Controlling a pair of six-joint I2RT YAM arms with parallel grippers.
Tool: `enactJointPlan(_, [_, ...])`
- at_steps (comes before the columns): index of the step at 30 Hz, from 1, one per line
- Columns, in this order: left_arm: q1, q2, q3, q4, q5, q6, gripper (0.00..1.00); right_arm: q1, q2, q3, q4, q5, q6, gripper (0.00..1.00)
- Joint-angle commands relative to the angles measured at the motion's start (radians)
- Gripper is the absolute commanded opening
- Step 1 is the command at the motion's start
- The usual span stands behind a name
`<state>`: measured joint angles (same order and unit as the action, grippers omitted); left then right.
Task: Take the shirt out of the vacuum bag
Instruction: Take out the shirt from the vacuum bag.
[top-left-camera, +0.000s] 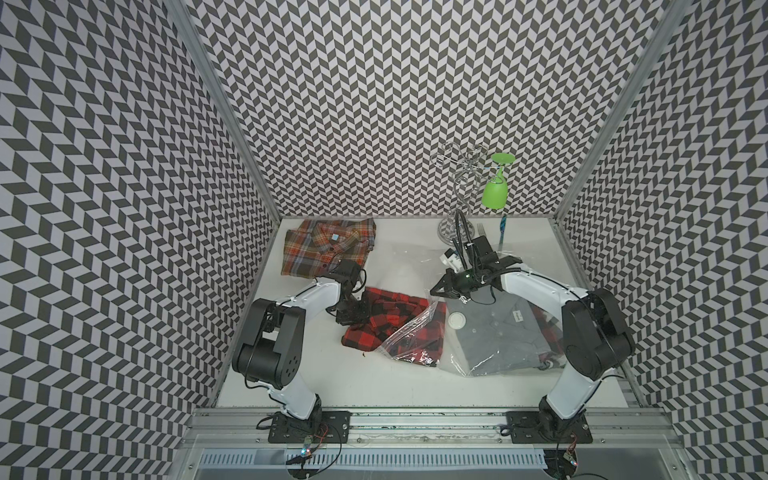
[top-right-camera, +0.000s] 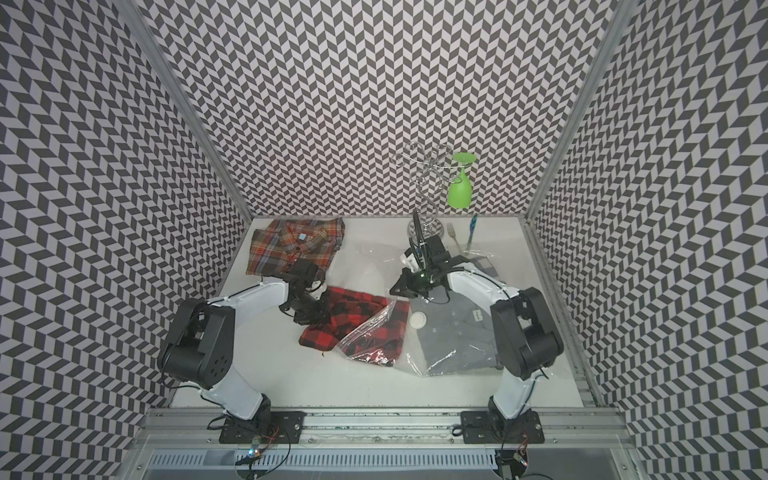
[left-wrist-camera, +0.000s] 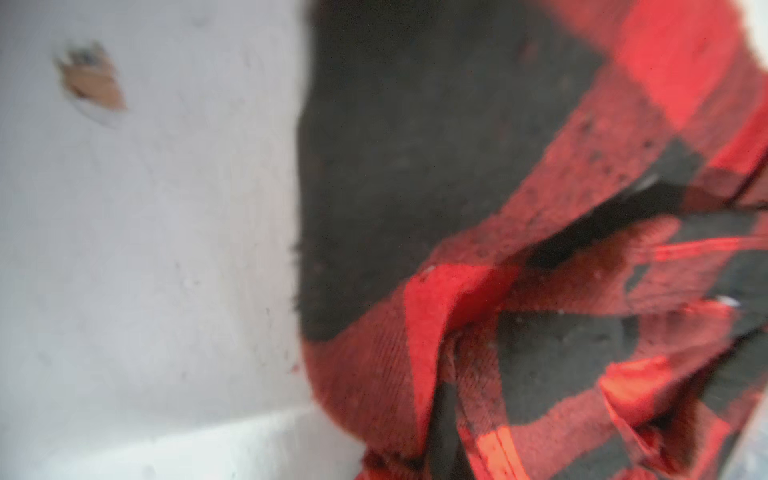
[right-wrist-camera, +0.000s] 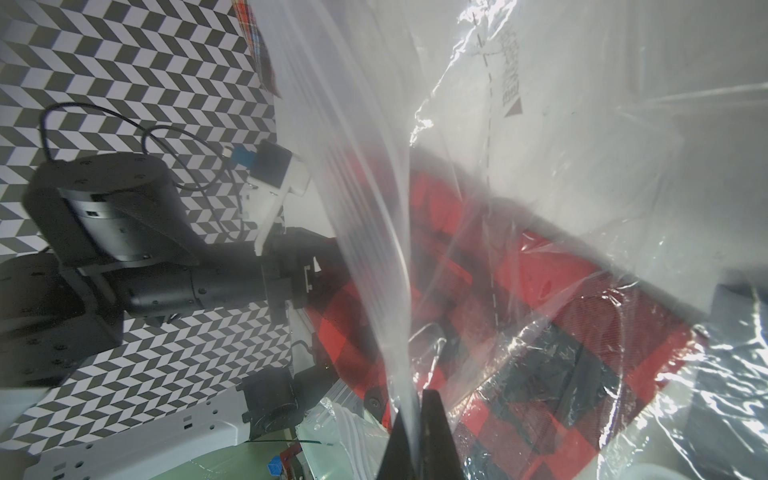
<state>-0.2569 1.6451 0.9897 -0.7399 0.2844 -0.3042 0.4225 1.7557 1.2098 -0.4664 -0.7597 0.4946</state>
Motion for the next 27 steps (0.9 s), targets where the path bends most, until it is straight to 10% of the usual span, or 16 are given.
enactJointPlan(1, [0.045, -0.094, 0.071, -0.027, 0.078, 0.004, 0.0, 0.003, -0.005, -0.013, 0.034, 0.003, -0.014, 0.0])
enactJointPlan(15, [0.129, -0.24, 0.268, -0.119, 0.199, -0.052, 0.0, 0.003, 0.011, -0.006, 0.029, 0.0, -0.025, 0.0])
enactJointPlan(27, [0.176, -0.15, 0.705, -0.187, 0.27, -0.144, 0.0, 0.003, 0.022, -0.004, 0.03, -0.006, -0.034, 0.0])
